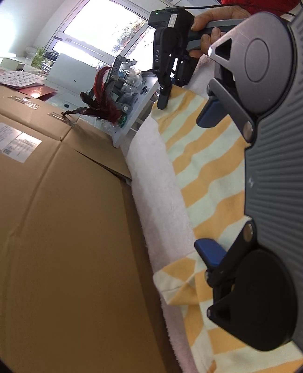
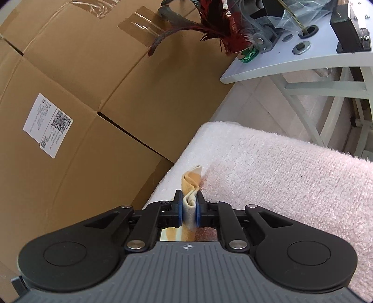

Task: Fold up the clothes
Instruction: 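Pinch the shirt edge with the right gripper, then lift the pinched shirt edge high above the left gripper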

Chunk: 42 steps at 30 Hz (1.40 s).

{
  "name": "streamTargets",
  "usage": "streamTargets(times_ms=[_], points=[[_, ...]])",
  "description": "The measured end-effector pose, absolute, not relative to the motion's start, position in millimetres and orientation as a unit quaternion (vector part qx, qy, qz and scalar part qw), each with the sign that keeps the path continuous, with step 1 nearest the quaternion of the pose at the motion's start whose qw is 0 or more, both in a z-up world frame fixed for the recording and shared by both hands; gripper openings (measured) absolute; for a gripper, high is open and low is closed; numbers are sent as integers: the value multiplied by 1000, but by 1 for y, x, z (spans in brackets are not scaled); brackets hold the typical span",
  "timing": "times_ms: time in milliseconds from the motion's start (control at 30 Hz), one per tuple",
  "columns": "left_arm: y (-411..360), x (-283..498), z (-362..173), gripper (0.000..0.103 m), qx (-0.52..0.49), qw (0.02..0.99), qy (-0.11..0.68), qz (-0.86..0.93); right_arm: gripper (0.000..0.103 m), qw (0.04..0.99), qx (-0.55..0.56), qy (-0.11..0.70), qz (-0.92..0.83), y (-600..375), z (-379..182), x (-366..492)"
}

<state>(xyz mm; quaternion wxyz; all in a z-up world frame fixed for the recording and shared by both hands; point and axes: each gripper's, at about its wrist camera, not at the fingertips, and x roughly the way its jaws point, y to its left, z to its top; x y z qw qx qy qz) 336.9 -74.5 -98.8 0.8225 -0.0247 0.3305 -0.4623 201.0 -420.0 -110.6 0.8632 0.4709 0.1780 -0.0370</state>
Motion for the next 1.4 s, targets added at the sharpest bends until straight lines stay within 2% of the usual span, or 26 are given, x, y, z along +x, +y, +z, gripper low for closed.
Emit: streamTargets(times_ms=[300,467,667,900,1067,1133,1200,1267,1400], points=[[-89,332,-96,101,28,826,336,-452,9,849,505,152,-22,-428,-113,194],[-84,321,-76,100,57,817,327,-472,9,836,529,147,1,-431,-118,194],[-70,334,-97,100,49,807,344,-477,9,823,551,123,62,-431,-117,195],[-70,326,-89,100,73,805,333,-486,9,824,537,133,124,-414,-93,200],[-38,334,-71,100,47,823,318,-468,9,802,544,129,212,-388,-43,209],[-25,339,-71,95,43,830,321,-454,9,795,542,126,244,-376,-23,212],[-17,343,-77,71,46,834,335,-436,9,792,536,126,265,-363,-6,214],[-7,345,-83,59,45,842,343,-415,9,793,524,126,283,-349,10,216],[5,342,-88,57,44,849,342,-400,9,783,519,133,315,-322,27,221]])
